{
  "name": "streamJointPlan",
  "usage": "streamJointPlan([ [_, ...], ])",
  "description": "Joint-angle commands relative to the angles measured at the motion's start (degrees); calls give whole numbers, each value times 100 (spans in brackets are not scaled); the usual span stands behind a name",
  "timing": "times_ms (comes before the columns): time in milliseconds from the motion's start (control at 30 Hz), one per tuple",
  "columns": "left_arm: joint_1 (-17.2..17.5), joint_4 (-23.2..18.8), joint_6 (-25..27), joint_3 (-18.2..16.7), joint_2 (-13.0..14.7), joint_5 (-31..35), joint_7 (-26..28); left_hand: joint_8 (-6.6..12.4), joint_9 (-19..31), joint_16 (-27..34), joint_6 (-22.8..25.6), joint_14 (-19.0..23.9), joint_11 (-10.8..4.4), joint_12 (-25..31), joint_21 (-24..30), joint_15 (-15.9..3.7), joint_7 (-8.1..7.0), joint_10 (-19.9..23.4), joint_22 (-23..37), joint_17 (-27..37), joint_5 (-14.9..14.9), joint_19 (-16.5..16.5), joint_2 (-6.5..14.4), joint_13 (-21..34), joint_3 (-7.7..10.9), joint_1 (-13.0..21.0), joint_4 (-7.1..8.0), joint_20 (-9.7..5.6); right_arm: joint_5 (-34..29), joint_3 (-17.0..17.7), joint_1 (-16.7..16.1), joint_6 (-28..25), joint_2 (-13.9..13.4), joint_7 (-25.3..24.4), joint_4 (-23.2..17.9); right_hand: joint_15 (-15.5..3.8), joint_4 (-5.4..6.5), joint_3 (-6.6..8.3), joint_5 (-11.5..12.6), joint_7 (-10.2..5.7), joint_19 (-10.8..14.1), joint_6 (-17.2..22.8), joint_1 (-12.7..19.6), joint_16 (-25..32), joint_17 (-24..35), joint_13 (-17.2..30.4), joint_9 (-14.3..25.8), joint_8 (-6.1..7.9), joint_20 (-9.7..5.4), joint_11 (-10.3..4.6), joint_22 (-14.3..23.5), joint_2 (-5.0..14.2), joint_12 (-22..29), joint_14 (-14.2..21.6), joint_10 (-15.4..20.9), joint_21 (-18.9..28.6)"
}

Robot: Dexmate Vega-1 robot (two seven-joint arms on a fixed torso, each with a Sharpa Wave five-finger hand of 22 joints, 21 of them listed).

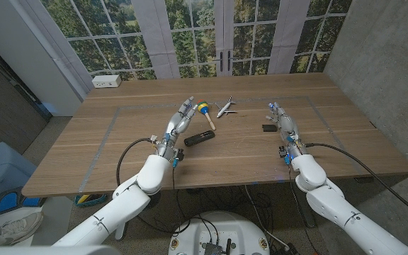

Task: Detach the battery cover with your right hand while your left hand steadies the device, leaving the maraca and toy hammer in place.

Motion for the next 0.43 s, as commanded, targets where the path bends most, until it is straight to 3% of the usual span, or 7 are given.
streamJointPlan([
  [33, 23, 400, -633, -281, -176, -1202, -871, -41, 19, 16, -25, 4, 28, -28, -69, -234, 88, -52, 2, -7, 89, 42, 65, 7, 255, -70, 72, -250, 649, 60, 191, 609, 343, 751, 453, -150, 77, 44, 60, 130, 131, 56, -118, -44, -59, -16, 7, 19, -144, -32, 9, 99, -43, 89, 76, -84],
  [200, 90, 418, -653, -361, -224, -1339, -902, -82, 19, -10, -130, -45, 62, -57, -138, -178, 159, -118, -2, -10, 121, 2, 38, 6, 392, -107, 106, -291, 786, 131, 202, 876, 498, 870, 596, -364, 254, 291, 145, 162, 144, 80, -185, -114, -157, -52, 3, -7, -438, -91, 7, 466, -103, 132, 148, -275],
  [333, 97, 450, -541, -373, -255, -1414, -914, -83, 18, -14, -142, -56, 63, -59, -158, -180, 161, -123, -4, -11, 127, 0, 22, 5, 429, -122, 111, -305, 887, 187, 229, 1041, 630, 924, 755, -384, 352, 463, 189, 232, 67, 136, -179, -125, -190, -62, 3, 0, -588, -115, 4, 508, -119, 190, 211, -399],
  [433, 84, 430, -430, -385, -220, -1433, -935, -80, 18, -14, -142, -55, 65, -60, -172, -184, 170, -125, -5, -12, 130, -4, 13, 5, 453, -132, 113, -309, 1009, 209, 285, 1086, 683, 1052, 873, -369, 399, 528, 200, 231, 58, 184, -187, -122, -203, -65, 4, 12, -616, -111, 2, 496, -115, 235, 273, -449],
])
